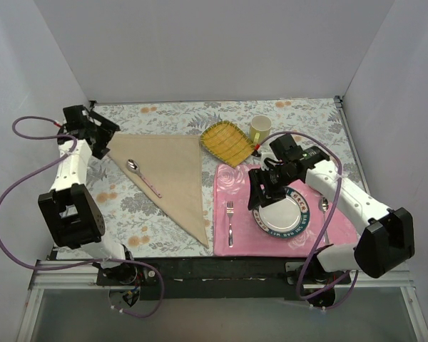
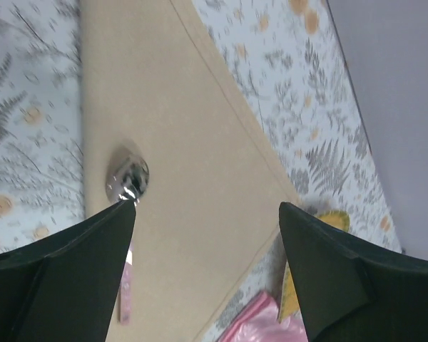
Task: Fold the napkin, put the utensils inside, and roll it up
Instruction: Fold the napkin
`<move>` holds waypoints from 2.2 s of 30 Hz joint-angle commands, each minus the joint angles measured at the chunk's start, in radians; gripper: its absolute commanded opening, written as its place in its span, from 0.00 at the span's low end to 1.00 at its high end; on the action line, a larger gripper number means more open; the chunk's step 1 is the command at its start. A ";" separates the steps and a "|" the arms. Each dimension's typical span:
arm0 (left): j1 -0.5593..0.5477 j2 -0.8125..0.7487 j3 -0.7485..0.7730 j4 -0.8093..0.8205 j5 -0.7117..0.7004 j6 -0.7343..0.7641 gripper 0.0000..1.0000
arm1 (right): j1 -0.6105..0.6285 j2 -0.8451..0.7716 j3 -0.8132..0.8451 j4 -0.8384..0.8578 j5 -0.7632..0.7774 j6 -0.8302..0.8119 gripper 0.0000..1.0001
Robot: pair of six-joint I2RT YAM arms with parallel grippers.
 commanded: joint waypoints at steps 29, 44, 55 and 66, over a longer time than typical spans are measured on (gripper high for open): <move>0.302 0.642 0.200 0.636 0.143 0.185 0.43 | 0.002 0.377 0.351 -0.032 0.033 0.057 0.66; 0.304 0.760 0.289 0.679 0.136 0.179 0.36 | 0.002 0.429 0.409 -0.055 0.029 0.078 0.66; 0.302 0.767 0.287 0.687 0.134 0.147 0.22 | 0.002 0.426 0.420 -0.089 0.043 0.060 0.66; 0.249 0.549 0.207 0.655 0.097 0.168 0.00 | 0.002 0.406 0.447 -0.106 0.026 0.043 0.66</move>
